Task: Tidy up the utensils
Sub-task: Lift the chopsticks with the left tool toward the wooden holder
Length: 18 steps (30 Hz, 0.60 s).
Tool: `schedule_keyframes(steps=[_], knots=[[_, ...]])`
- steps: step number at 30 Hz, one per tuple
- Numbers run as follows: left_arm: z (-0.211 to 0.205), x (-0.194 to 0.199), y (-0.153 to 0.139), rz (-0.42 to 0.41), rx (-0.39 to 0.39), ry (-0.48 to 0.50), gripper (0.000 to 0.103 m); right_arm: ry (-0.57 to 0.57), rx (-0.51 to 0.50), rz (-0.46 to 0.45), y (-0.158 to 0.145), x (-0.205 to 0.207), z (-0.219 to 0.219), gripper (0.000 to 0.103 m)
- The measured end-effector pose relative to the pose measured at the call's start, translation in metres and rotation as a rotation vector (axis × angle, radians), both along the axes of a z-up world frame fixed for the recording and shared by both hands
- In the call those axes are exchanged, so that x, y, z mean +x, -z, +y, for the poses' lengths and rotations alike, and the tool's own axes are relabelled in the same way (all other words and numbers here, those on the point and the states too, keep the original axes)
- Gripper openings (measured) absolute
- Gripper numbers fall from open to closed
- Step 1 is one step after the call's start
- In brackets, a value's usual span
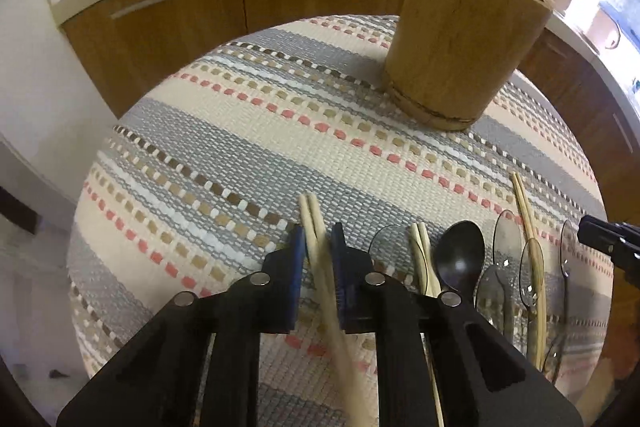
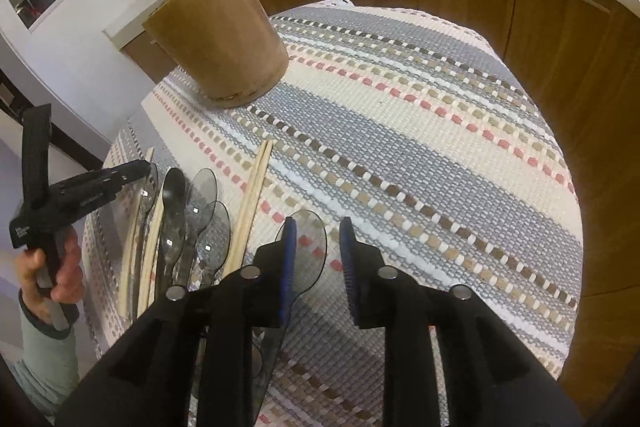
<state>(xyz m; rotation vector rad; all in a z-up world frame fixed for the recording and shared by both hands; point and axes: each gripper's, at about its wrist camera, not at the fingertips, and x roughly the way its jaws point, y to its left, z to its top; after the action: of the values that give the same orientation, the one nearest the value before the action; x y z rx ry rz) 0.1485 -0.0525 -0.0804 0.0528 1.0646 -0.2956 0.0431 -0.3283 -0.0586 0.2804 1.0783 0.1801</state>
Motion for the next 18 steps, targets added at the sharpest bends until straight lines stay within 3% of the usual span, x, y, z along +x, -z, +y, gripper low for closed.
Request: schedule_keyframes(steps=[2,3,5,10,13,15,18], knots=[[0.009,0.002,0.0,0.012,-0.051,0.001,0.009,-0.003,0.016,0.005,0.0,0.001,-0.002,0.032],[0.014,0.002,0.0,0.024,-0.095,0.007,0.009,-0.005,0.02,0.007,0.0,0.002,-0.003,0.042],[0.025,0.001,0.0,0.044,-0.155,0.012,0.009,-0.015,0.009,0.008,0.0,0.003,-0.001,0.052],[0.043,-0.002,-0.001,0.044,-0.268,0.005,0.009,-0.058,0.008,0.04,0.011,0.01,0.007,0.052],[0.048,-0.007,-0.006,0.022,-0.286,0.012,0.009,-0.081,-0.054,0.042,0.014,0.013,0.019,0.05],[0.049,-0.011,-0.009,0.012,-0.286,0.018,0.009,-0.104,-0.119,0.045,0.014,0.013,0.03,0.032],[0.049,-0.016,-0.013,-0.006,-0.298,0.026,0.009,-0.139,-0.177,0.038,0.013,0.009,0.044,0.03]])
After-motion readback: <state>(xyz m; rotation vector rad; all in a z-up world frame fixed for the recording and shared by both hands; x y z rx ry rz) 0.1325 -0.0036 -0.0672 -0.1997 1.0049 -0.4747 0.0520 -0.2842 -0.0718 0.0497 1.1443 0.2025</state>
